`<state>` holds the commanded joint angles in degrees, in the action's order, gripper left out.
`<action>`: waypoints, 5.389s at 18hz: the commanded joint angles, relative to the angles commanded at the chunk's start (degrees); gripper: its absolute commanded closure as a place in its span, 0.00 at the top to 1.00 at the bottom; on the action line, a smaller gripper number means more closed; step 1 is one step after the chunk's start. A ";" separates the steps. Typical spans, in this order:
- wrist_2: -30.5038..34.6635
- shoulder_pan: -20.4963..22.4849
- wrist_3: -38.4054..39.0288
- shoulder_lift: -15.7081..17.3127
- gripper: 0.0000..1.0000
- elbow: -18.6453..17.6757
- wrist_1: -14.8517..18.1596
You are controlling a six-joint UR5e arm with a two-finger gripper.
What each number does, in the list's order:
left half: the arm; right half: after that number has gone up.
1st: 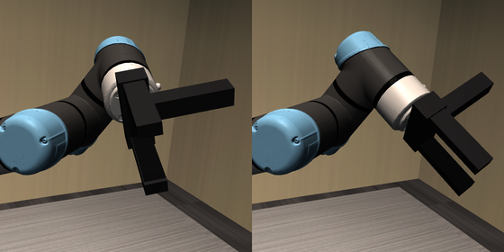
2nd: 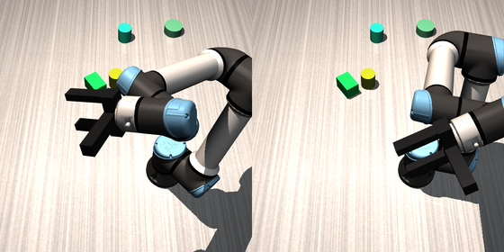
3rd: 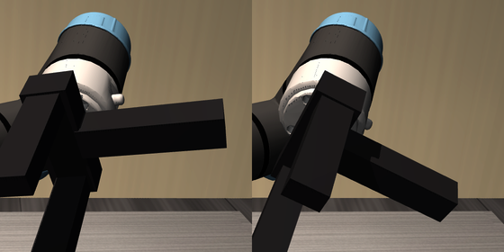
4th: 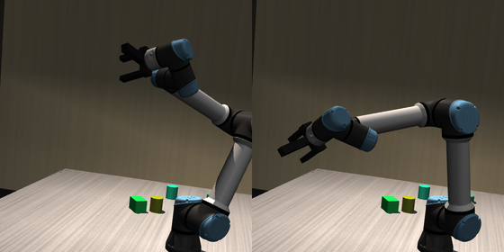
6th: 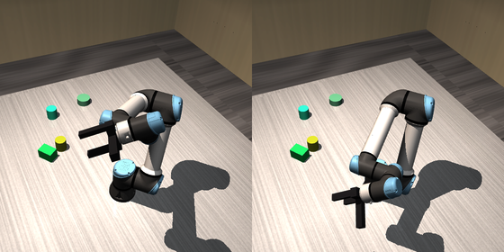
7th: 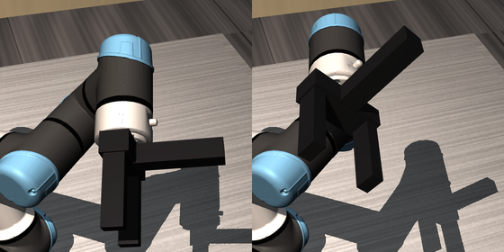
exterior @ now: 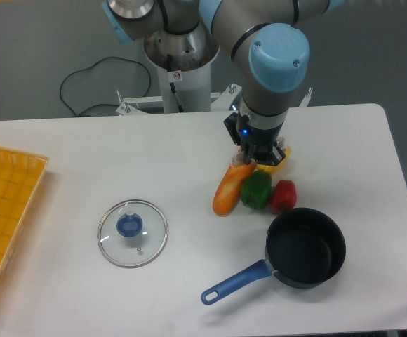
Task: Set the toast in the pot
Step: 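Lift the held toast slice with the gripper away from the vegetables, then move the gripper with the toast over the black saucepan and lower it, then open the gripper to release the toast into the saucepan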
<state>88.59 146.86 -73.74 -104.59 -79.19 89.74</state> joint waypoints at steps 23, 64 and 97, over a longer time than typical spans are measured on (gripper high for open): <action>-0.53 0.35 0.00 -6.33 0.00 10.02 -7.65; -0.26 1.14 0.53 -13.18 0.00 13.89 -22.85; 0.61 -0.53 1.14 -14.15 0.00 7.30 -25.58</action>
<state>89.21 146.34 -72.60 -118.74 -71.89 64.16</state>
